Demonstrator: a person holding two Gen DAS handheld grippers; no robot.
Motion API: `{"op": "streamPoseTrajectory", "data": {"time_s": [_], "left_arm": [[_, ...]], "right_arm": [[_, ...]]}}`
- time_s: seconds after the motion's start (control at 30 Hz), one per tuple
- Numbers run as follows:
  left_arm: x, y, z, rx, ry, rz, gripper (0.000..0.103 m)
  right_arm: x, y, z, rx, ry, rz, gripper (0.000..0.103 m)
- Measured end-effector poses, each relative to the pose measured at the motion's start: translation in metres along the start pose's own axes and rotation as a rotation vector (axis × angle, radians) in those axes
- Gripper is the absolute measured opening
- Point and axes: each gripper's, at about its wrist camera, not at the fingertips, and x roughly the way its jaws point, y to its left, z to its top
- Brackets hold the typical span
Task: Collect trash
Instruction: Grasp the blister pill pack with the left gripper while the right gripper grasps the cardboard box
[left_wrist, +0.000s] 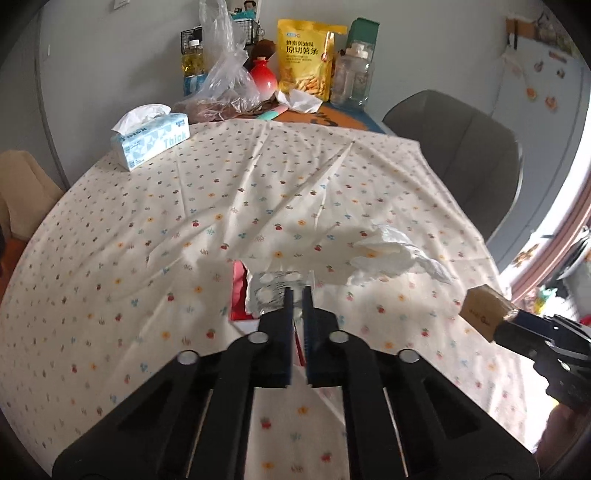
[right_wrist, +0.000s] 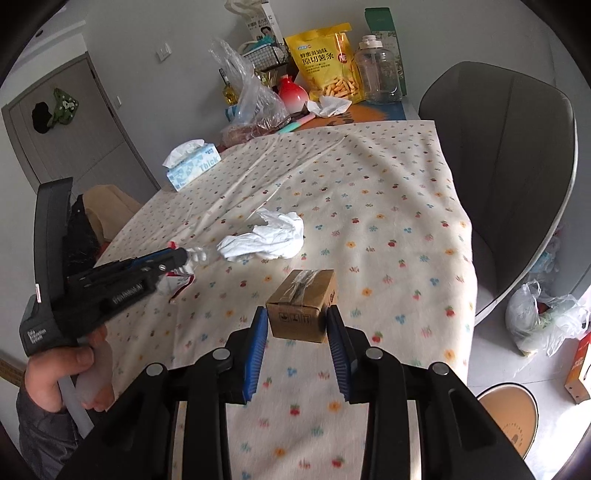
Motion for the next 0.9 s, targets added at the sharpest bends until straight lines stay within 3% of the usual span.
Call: {"op": "streamPoseTrajectory", "data": {"time_s": [0.13, 0.33, 0.37, 0.43, 0.47, 0.5, 0.9], "left_arm": [[-0.015, 0.01, -0.011, -0.044, -0.02, -0.057, 0.002], [-0.022, 0.013, -0.015, -0.05, -0.029, -0.077, 0.002], [-0.02, 0.012, -0.013, -0.049, -0.028, -0.074, 0.006], [-0.017, 0.009, -0.008, -0.034, -0.021, -0.068, 0.025], [-0.015, 0.006, -0.005, -0.02, -0.029, -0.064, 0.042], [-0.012, 0.004, -0.003, -0.001, -0.034, -0.056, 0.047], [0.033, 0.003, 0.013, 0.046, 0.028, -0.013, 0.047]], "right_arm": [[-0.01, -0.002, -0.006, 0.007, -0.008, -0.003, 0.033], [-0.018, -0.006, -0.011, 0.019, -0.014, -0.008, 0.033], [-0.019, -0.005, -0.012, 0.019, -0.015, -0.007, 0.033], [-0.02, -0.005, -0.012, 0.02, -0.018, -0.003, 0.033], [-0.019, -0.006, -0.013, 0.021, -0.018, -0.002, 0.033], [-0.02, -0.006, -0.013, 0.021, -0.017, -0.003, 0.033], [-0.021, -0.008, -0.008, 0.025, -0.026, -0.005, 0.033]]}}
